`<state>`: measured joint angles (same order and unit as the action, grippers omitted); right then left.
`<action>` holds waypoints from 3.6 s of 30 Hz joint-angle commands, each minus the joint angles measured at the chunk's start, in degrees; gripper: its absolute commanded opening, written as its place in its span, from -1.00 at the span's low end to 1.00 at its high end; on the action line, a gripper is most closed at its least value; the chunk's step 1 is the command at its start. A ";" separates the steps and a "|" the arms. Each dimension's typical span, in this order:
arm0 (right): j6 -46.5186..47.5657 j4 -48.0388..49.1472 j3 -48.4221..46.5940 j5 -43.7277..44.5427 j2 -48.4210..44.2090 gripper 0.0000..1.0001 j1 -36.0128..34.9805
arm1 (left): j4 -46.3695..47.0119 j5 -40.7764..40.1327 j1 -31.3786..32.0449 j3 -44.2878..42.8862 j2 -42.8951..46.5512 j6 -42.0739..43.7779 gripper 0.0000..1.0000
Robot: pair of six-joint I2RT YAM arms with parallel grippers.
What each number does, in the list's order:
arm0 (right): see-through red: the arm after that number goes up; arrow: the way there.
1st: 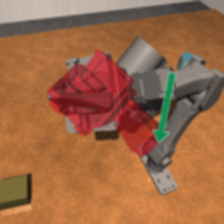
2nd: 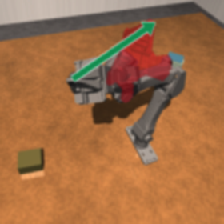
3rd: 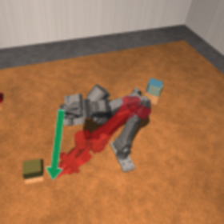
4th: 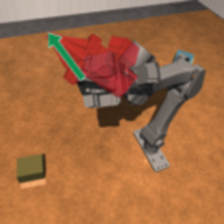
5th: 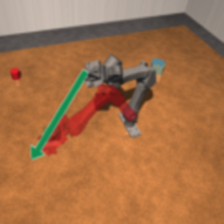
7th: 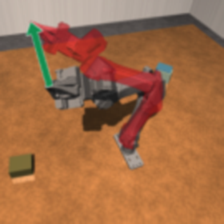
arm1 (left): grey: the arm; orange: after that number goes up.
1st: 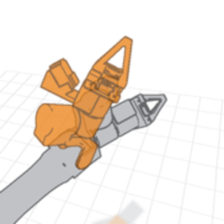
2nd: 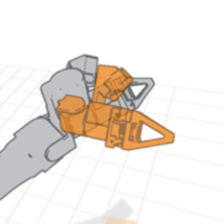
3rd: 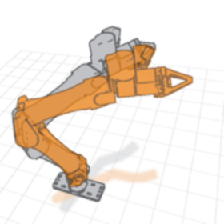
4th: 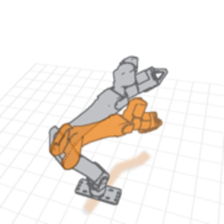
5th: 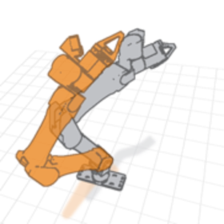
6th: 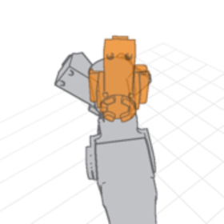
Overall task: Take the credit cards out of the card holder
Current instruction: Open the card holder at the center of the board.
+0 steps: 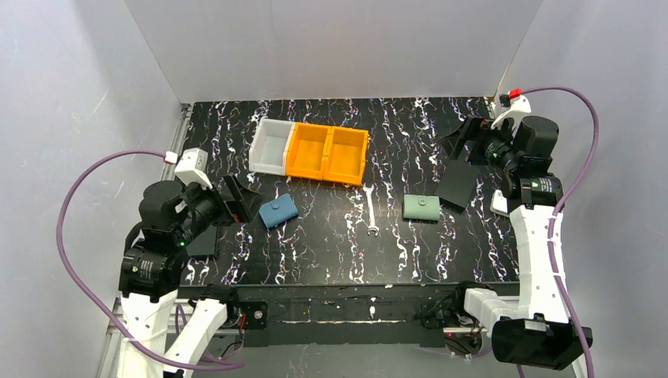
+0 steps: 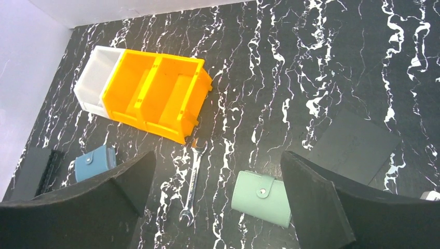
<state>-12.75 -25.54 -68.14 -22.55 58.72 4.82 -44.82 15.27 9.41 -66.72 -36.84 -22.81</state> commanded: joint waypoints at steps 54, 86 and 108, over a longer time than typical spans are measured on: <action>42.22 0.29 22.30 -34.65 6.20 1.00 -0.34 | 14.54 -0.69 9.33 10.61 -29.67 5.87 0.92; 42.55 -0.41 22.26 -31.22 6.68 1.00 -0.43 | 4.08 -26.15 16.26 -4.69 -63.61 32.80 -0.24; 42.72 -0.85 22.17 -31.07 6.06 1.00 -0.44 | 8.09 -30.53 16.17 -1.40 -63.59 33.84 -0.84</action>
<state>29.82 -26.87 -44.82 -53.43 65.36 4.58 -36.88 -12.12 25.67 -69.47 -100.99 10.59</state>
